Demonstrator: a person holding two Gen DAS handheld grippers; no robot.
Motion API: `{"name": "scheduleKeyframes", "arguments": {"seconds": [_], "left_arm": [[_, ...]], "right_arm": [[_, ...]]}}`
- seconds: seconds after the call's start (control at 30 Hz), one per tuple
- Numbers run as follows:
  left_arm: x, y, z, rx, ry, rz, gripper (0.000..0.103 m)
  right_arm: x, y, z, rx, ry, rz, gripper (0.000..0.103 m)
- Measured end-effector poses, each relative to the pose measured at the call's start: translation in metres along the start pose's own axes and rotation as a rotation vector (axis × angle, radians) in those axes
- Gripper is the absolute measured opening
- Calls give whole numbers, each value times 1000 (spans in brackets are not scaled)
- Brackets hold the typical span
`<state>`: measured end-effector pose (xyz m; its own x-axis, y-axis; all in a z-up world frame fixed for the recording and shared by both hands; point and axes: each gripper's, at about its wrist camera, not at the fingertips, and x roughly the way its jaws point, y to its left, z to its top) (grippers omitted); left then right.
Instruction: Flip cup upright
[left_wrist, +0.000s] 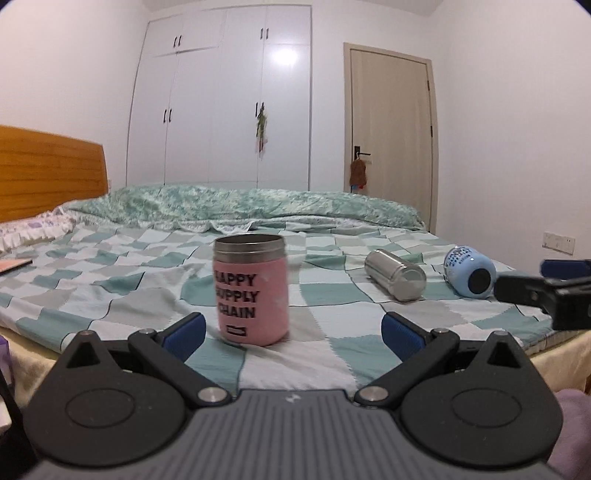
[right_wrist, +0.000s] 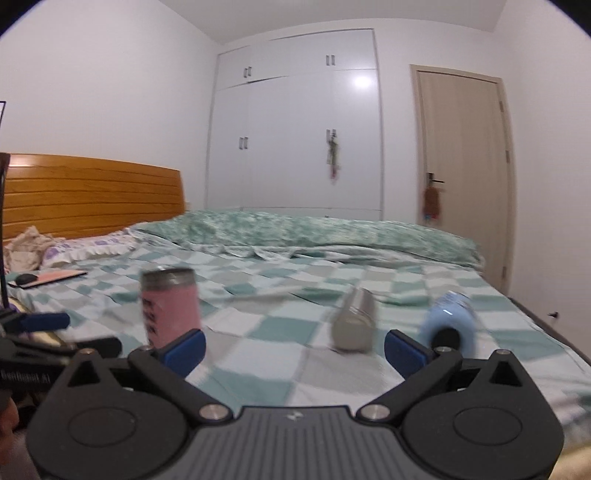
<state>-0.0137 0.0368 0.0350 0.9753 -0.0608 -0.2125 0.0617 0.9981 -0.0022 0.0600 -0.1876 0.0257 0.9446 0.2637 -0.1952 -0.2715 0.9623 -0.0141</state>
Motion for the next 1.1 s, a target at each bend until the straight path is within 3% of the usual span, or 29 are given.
{"name": "scheduleKeyframes", "arguments": {"seconds": [0.47, 1.1], "left_arm": [[-2, -25, -28, 77, -46, 41, 103], [-2, -25, -31, 82, -63, 37, 103]], "right_arm": [[-30, -31, -55, 3, -31, -125, 103], [-32, -31, -59, 20, -55, -132, 103]]}}
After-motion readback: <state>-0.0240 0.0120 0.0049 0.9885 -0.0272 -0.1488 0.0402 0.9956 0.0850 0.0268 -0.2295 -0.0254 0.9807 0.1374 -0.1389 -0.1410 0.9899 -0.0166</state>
